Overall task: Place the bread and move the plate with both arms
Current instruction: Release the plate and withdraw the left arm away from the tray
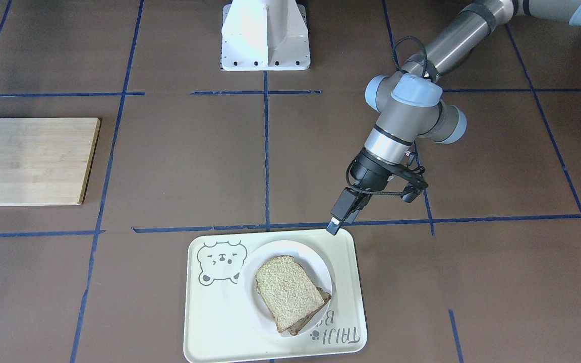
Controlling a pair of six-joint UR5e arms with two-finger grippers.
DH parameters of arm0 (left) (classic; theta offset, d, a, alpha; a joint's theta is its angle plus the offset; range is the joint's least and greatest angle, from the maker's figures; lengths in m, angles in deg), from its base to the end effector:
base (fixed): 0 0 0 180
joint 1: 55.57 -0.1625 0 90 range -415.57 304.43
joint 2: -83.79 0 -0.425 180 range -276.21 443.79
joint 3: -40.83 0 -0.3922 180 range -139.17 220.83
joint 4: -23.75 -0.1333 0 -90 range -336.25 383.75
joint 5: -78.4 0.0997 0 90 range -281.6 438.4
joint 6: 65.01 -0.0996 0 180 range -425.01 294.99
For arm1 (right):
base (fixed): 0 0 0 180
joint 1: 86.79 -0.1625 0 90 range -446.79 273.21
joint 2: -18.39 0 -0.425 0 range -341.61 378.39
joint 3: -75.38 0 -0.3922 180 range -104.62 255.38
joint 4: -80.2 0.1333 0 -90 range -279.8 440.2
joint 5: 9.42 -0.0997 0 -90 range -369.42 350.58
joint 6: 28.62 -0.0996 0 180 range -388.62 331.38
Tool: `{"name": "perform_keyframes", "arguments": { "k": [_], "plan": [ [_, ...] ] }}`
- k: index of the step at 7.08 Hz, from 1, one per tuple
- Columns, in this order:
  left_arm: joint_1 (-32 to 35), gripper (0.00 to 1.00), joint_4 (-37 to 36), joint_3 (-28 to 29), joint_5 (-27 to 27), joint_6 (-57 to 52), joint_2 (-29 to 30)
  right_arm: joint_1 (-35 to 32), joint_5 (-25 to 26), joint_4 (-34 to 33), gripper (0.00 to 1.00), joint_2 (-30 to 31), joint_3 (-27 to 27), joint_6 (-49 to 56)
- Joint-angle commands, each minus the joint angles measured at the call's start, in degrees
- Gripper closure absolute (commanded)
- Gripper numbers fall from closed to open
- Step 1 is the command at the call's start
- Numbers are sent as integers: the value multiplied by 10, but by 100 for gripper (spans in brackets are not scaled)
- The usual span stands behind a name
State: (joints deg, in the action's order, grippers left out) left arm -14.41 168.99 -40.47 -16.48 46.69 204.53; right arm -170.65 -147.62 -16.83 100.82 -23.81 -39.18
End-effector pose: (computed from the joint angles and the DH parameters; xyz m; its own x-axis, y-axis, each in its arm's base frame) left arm 0.4445 -0.5544 0.3052 -0.0653 -0.4322 -0.8994 0.6126 0.6941 -0.3781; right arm 0.0008 -0.5442 0.5193 0.6576 -0.0136 0.7533 -0.0153 0.9994 0.0315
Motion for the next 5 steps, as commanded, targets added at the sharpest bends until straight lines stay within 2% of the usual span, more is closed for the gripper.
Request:
{"name": "perform_keyframes", "arguments": {
  "k": [1, 2, 3, 4, 5],
  "plan": [
    [66, 0, -83, -115, -88, -146, -106, -1, 1, 0, 0, 4, 0, 5],
    [98, 0, -103, -141, -114, -250, -159, -3, 2, 0, 0, 9, -3, 6],
    [129, 0, -105, -145, -121, -358, -205, -13, 3, 0, 0, 10, -7, 6],
    [171, 0, -108, -143, -156, -440, -238, -16, 3, 1, 0, 22, -7, 11],
    [247, 0, -136, -139, -244, -538, -254, -22, 1, 0, 0, 29, -7, 29]
  ]
}}
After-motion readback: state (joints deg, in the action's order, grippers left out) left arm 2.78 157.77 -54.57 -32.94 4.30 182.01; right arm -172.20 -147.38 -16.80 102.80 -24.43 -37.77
